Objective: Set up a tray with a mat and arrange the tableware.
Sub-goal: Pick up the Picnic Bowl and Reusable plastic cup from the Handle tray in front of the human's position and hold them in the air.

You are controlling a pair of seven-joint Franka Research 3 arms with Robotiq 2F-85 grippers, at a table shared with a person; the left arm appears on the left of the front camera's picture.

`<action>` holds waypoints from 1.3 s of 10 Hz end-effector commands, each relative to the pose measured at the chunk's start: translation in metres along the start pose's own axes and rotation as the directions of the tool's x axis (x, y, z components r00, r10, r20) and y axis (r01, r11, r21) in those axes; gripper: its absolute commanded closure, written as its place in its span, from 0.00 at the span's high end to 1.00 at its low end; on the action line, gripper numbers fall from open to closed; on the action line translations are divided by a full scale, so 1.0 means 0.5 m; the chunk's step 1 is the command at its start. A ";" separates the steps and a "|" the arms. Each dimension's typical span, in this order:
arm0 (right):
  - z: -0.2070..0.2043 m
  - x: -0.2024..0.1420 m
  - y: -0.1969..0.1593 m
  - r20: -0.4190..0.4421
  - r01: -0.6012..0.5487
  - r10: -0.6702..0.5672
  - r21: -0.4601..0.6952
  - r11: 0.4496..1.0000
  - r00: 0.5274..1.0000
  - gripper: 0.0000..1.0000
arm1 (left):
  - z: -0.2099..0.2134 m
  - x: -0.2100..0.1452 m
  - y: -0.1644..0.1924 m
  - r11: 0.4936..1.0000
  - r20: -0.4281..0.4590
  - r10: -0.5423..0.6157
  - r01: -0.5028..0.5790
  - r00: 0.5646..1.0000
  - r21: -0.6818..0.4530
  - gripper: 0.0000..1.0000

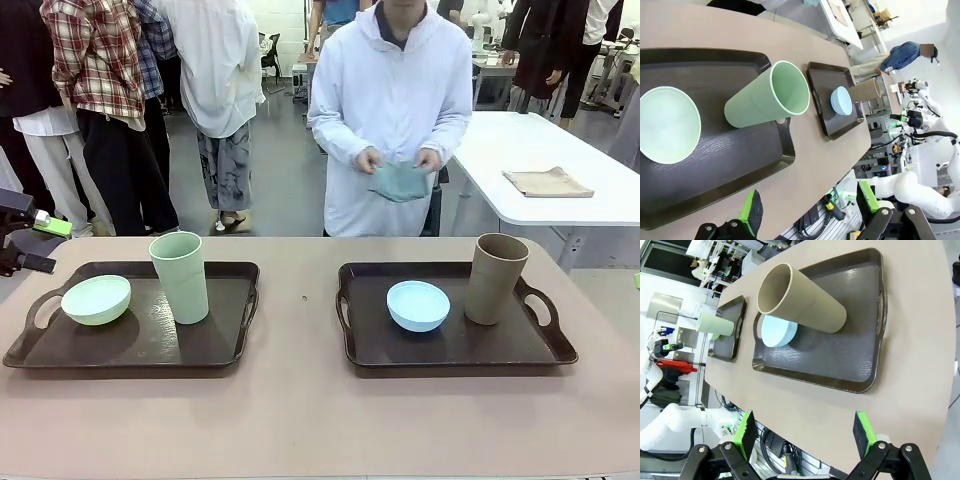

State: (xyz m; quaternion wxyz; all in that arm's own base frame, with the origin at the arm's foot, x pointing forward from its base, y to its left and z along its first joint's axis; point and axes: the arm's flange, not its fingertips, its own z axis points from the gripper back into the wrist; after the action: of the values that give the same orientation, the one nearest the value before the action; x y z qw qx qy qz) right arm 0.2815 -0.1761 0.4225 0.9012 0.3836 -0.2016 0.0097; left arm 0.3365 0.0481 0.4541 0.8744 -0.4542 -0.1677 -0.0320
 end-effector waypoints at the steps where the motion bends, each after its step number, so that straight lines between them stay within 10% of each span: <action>1: -0.002 0.004 -0.006 0.013 -0.017 0.017 0.021 1.000 1.000 1.00 | -0.001 0.003 0.002 1.000 0.015 -0.008 0.009 1.000 -0.020 1.00; 13: -0.002 0.004 -0.006 0.013 -0.017 0.017 0.021 1.000 1.000 1.00 | -0.001 0.003 0.002 1.000 0.015 -0.008 0.009 1.000 -0.020 1.00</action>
State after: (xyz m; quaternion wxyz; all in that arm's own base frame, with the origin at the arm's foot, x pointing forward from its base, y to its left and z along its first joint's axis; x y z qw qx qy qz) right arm 0.2819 -0.1758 0.4219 0.9019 0.3826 -0.2001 0.0101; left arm 0.3365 0.0484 0.4542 0.8744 -0.4541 -0.1680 -0.0316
